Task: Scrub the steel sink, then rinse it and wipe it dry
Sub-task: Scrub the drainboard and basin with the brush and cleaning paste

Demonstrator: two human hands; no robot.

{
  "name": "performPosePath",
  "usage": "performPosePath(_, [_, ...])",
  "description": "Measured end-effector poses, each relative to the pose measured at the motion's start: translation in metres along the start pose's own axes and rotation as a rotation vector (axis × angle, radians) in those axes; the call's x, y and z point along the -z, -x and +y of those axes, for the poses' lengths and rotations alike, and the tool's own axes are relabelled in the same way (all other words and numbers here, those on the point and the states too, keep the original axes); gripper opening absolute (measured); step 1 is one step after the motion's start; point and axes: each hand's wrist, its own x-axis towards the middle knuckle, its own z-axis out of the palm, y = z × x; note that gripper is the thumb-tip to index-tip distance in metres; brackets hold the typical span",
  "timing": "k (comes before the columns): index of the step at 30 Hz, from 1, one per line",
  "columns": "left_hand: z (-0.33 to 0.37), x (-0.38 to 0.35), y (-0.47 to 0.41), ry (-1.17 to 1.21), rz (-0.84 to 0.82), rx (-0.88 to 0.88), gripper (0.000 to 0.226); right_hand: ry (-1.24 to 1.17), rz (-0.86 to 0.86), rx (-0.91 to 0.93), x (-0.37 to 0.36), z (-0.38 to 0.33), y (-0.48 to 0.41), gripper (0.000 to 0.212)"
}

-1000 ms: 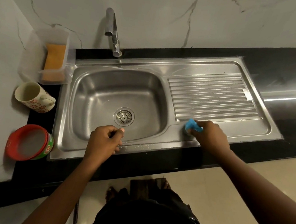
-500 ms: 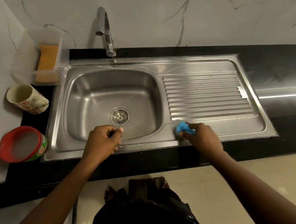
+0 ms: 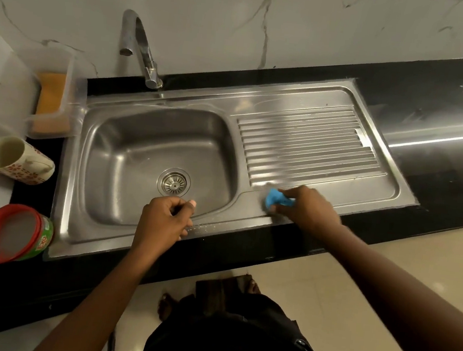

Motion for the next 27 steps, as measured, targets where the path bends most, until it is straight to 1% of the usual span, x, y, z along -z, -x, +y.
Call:
performPosePath(3, [0.003,-0.011,0.001,-0.014,-0.001,0.002,0.026,-0.007,0.080,-0.089,0.033,0.038,-0.008,0.061])
performPosePath(6, [0.006,-0.023,0.002,-0.018,-0.012,0.010,0.026,-0.108,0.121,-0.111,0.035,0.029,-0.016,0.061])
performPosePath(8, [0.009,-0.033,0.002,-0.021,-0.019,0.011,0.026,-0.156,0.074,-0.080,0.020,0.007,-0.021,0.058])
performPosePath(12, [0.016,-0.049,-0.001,-0.027,-0.014,0.019,0.026,-0.113,-0.061,0.041,-0.006,-0.026,-0.016,0.056])
performPosePath(15, [0.020,-0.058,-0.003,-0.027,-0.002,0.028,0.026,-0.063,-0.173,0.057,0.012,-0.004,-0.021,0.061])
performPosePath(20, [0.027,-0.074,-0.001,-0.052,0.018,0.043,0.025,0.121,-0.233,0.005,0.079,0.066,-0.045,0.050])
performPosePath(23, [0.030,-0.083,0.002,-0.040,0.037,0.061,0.025,0.087,-0.243,0.027,0.085,0.073,-0.045,0.048])
performPosePath(27, [0.032,-0.091,0.005,-0.032,0.053,0.063,0.025,-0.040,-0.284,0.129,0.037,0.021,-0.031,0.049])
